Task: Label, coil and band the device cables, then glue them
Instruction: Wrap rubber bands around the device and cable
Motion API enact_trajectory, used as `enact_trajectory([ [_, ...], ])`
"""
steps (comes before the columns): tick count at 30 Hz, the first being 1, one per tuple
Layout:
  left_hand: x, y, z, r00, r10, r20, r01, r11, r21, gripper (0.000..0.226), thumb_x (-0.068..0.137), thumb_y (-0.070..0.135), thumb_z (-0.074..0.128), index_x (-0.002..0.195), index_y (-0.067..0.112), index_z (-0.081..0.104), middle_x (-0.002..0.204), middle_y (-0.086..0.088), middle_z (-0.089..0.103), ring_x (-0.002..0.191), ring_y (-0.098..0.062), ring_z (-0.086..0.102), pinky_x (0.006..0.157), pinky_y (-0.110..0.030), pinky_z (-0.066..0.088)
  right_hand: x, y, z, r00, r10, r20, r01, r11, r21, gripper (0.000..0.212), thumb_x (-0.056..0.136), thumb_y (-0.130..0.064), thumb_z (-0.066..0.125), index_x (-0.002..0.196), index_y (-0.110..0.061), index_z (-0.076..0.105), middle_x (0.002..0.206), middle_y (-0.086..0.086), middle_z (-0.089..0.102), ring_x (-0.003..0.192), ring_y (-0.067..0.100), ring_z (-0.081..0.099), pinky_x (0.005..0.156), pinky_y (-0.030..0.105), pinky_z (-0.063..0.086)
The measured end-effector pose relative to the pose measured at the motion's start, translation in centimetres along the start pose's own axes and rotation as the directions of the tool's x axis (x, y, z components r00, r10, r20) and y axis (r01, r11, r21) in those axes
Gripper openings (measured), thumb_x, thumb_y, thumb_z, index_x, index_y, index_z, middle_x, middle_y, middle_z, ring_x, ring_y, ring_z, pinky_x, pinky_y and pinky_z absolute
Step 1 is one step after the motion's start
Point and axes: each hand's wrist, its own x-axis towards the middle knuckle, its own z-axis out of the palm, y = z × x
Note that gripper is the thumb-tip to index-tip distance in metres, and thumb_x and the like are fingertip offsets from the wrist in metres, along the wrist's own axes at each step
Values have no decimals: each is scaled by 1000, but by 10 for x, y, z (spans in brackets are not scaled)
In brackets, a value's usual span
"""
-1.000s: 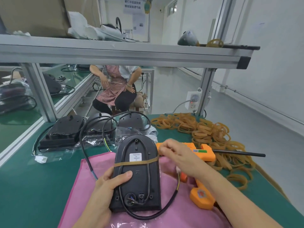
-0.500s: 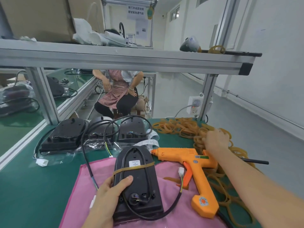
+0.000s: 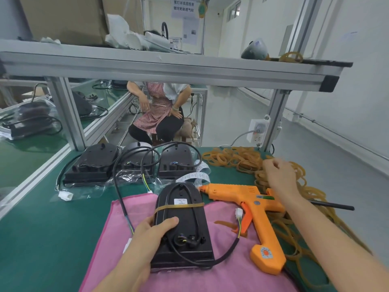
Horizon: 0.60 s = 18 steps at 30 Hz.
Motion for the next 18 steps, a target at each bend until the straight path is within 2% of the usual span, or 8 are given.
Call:
enact_trajectory([
  [3, -2, -1, -2, 996, 83, 13, -84, 975, 206, 20, 85, 23, 70, 105, 19, 68, 91, -3, 76, 85, -24, 73, 83, -40, 56, -38, -23, 6, 961, 139, 239, -221, 908, 357, 28, 95, -20, 47, 75, -6, 61, 71, 3, 60, 69, 17, 53, 65, 31, 41],
  [5, -2, -2, -8, 968, 249, -10, -206, 824, 528, 27, 85, 37, 68, 110, 27, 64, 109, 2, 65, 104, -23, 63, 95, -43, 49, -63, -36, 14, 877, 138, 460, -399, 743, 537, 27, 95, -16, 48, 71, -11, 58, 63, 2, 62, 60, 15, 56, 65, 29, 46],
  [7, -7, 0, -11, 846, 531, -43, -301, 544, 783, 33, 85, 36, 67, 117, 27, 61, 112, 6, 47, 113, -21, 47, 97, -37, 41, -86, -47, 23, 784, 83, 615, -522, 624, 581, 25, 96, -16, 50, 72, -13, 55, 60, 1, 59, 56, 14, 54, 64, 29, 46],
  [9, -10, 8, -6, 718, 695, 20, -466, 460, 756, 35, 89, 23, 66, 123, 27, 61, 111, 10, 48, 112, -14, 46, 96, -30, 39, -104, -55, 33, 710, 10, 704, -581, 574, 578, 25, 97, -17, 49, 73, -14, 56, 62, 2, 58, 57, 15, 54, 64, 28, 49],
  [11, -7, 17, 8, 732, 673, 108, -594, 553, 583, 37, 91, 11, 63, 125, 25, 60, 108, 13, 56, 101, 1, 51, 90, -18, 40, -119, -63, 40, 652, -55, 756, -617, 542, 571, 27, 97, -18, 47, 73, -14, 56, 61, 2, 57, 55, 14, 53, 62, 25, 50],
  [14, -5, 29, 25, 808, 516, 284, -587, 741, 325, 36, 92, -7, 52, 114, 17, 67, 88, 12, 66, 73, 8, 57, 71, -10, 45, -134, -73, 44, 594, -171, 786, -634, 502, 588, 23, 93, -21, 48, 71, -14, 52, 58, 0, 48, 54, 13, 46, 60, 23, 47],
  [16, -3, 30, 23, 791, 521, 320, -603, 751, 268, 34, 92, -8, 51, 93, 17, 74, 70, 11, 67, 64, 1, 58, 63, -13, 48, -138, -75, 42, 564, -241, 790, -654, 453, 606, 21, 88, -25, 50, 70, -14, 53, 57, -1, 43, 53, 13, 43, 60, 24, 47],
  [18, -3, 31, 19, 773, 551, 314, -629, 727, 273, 38, 91, -7, 53, 84, 22, 76, 69, 10, 71, 64, 0, 62, 63, -14, 50, -138, -74, 38, 479, -334, 811, -718, 381, 582, 27, 90, -27, 46, 73, -12, 61, 57, -2, 44, 54, 13, 44, 63, 27, 48],
])
